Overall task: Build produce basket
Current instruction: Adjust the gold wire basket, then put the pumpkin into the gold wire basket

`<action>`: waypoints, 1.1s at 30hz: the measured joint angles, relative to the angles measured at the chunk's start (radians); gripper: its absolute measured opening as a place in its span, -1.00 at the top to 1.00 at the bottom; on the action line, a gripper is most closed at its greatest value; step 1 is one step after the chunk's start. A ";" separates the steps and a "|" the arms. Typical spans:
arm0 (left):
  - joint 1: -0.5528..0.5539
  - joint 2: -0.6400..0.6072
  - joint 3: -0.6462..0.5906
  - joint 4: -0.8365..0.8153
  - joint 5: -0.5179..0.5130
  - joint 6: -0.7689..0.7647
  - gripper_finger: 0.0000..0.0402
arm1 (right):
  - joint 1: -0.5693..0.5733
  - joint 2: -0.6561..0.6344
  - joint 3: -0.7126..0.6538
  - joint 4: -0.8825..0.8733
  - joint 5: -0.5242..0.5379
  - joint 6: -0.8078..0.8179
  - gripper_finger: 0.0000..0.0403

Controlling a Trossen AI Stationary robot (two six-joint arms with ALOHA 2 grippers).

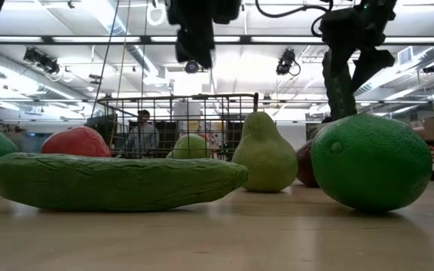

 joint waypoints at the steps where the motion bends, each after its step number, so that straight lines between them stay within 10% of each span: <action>1: -0.004 0.000 -0.016 0.018 -0.027 0.013 0.14 | 0.000 0.000 0.000 0.001 0.000 0.003 -0.73; 14: -0.007 0.008 -0.146 0.193 -0.260 0.101 0.15 | 0.011 0.002 0.000 0.007 -0.004 0.045 -0.73; 33: 0.002 0.008 -0.061 0.270 -0.263 0.032 0.15 | 0.024 0.003 0.000 -0.010 0.075 0.042 -0.73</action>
